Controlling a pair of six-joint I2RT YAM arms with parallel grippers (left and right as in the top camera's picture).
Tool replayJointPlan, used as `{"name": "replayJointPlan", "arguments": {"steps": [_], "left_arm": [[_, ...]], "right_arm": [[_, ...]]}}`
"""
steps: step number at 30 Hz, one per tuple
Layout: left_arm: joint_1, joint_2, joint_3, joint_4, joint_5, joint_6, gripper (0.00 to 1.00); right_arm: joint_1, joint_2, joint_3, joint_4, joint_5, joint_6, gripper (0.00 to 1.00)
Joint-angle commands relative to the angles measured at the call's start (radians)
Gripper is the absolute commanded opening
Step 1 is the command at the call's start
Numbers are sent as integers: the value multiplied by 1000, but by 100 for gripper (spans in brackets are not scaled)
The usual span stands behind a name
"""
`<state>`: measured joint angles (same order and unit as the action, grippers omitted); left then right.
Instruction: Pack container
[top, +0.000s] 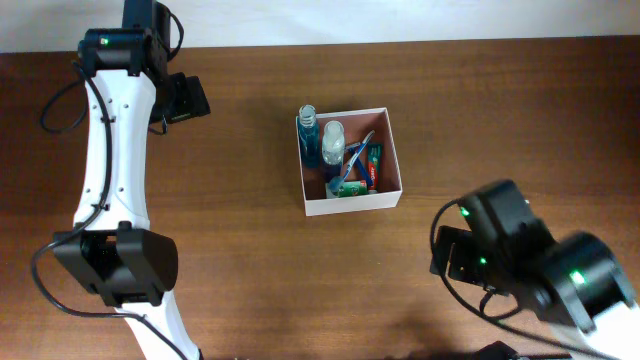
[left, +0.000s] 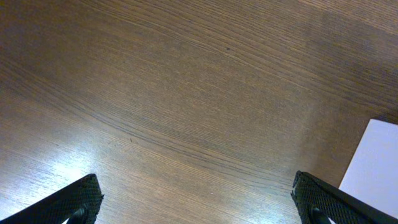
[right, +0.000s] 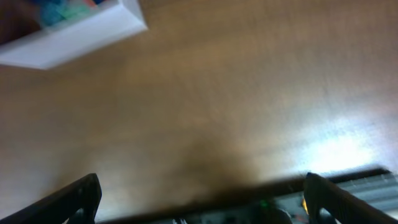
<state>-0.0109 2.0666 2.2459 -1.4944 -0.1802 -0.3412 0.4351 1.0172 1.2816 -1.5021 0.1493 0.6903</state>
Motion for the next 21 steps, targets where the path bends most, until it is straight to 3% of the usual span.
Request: {"name": "replayJointPlan", "arguments": {"steps": [1,8,11,15,16,21], "left_arm": [[1,7,-5,2,0,-13,99],[1,7,-5,2,0,-13,99],[1,7,-5,2,0,-13,99],[1,7,-5,2,0,-13,99],[1,7,-5,2,0,-13,99],[1,7,-5,2,0,-13,99]], "right_arm": [[10,-100,-1,58,67,-2,99],[-14,-229,-50,161,177,-15,99],[-77,-292,-126,238,152,-111,99],[-186,-394,-287,435,37,-304,99],[-233,-448,-381,558,-32,-407,99],[-299,-575,-618,870,-79,-504,99]]}}
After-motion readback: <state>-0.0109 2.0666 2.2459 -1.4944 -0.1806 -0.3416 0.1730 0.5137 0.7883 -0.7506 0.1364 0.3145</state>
